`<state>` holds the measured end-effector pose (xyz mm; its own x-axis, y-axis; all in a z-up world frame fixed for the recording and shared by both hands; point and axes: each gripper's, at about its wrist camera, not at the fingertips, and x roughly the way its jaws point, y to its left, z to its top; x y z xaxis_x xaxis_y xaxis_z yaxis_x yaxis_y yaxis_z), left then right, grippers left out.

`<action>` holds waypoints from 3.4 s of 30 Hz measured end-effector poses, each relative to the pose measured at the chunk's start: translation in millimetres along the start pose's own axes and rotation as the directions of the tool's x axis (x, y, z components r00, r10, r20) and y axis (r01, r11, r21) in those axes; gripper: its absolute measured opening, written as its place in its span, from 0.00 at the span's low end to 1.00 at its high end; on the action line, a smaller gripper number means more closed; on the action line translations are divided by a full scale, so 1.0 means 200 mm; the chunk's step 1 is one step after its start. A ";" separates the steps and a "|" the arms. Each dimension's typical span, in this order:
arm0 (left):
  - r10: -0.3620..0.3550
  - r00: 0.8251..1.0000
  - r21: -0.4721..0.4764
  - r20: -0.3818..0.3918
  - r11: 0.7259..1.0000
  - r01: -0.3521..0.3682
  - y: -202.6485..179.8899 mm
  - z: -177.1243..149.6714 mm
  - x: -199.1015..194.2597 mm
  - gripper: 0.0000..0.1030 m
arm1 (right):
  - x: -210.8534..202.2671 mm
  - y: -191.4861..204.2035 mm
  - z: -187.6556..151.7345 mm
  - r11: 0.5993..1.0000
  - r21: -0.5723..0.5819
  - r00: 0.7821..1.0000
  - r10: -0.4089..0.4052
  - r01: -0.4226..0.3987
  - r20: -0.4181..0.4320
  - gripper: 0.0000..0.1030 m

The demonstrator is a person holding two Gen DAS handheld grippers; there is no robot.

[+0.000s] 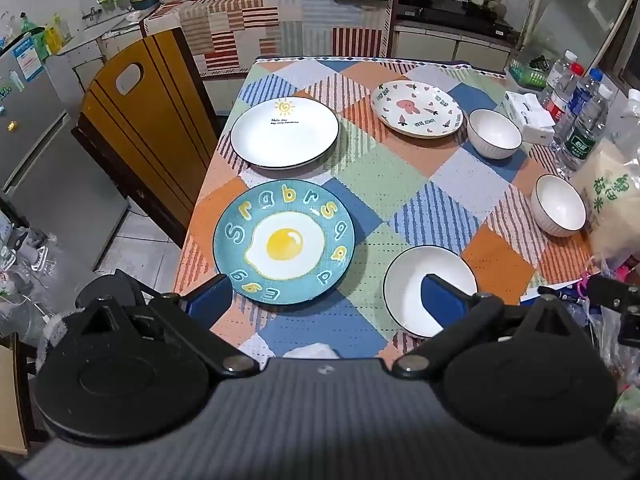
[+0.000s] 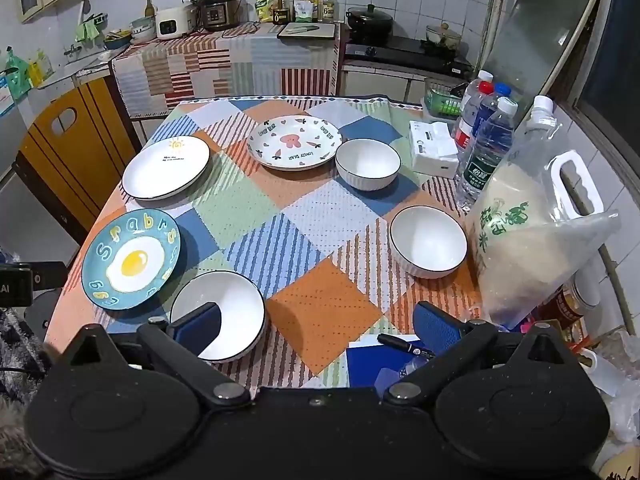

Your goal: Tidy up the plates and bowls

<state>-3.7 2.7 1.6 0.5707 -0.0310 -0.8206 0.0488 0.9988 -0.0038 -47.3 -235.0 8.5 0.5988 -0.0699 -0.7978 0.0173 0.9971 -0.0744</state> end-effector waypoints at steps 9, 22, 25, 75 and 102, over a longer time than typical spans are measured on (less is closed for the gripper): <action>0.022 1.000 0.029 -0.012 0.999 -0.022 -0.02 -0.02 0.02 1.00 | 0.02 0.02 0.00 1.000 -0.012 1.000 -0.005 0.005 -0.012 1.00; 0.073 0.997 0.007 0.029 0.997 -0.073 0.01 -0.05 0.02 1.00 | 0.05 0.01 -0.01 1.000 -0.007 1.000 -0.017 0.017 -0.024 1.00; 0.068 0.997 -0.004 0.029 0.998 -0.068 0.02 -0.05 0.02 1.00 | 0.05 0.01 -0.02 1.000 -0.002 0.999 -0.019 0.019 -0.026 1.00; 0.051 0.994 -0.004 0.095 0.999 -0.051 0.10 -0.06 -0.03 1.00 | 0.10 -0.01 -0.03 0.999 0.003 0.998 -0.032 0.032 -0.051 1.00; -0.122 0.983 0.098 -0.136 0.986 0.136 0.62 0.35 0.78 0.87 | 0.81 0.52 0.43 0.830 -0.198 0.853 0.513 -0.521 -0.096 0.87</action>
<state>149.4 118.0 -86.3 0.4432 -0.1471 -0.8843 0.2063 0.9767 -0.0591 121.4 -140.3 -77.0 0.4426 0.4489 -0.7762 -0.4564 0.8579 0.2359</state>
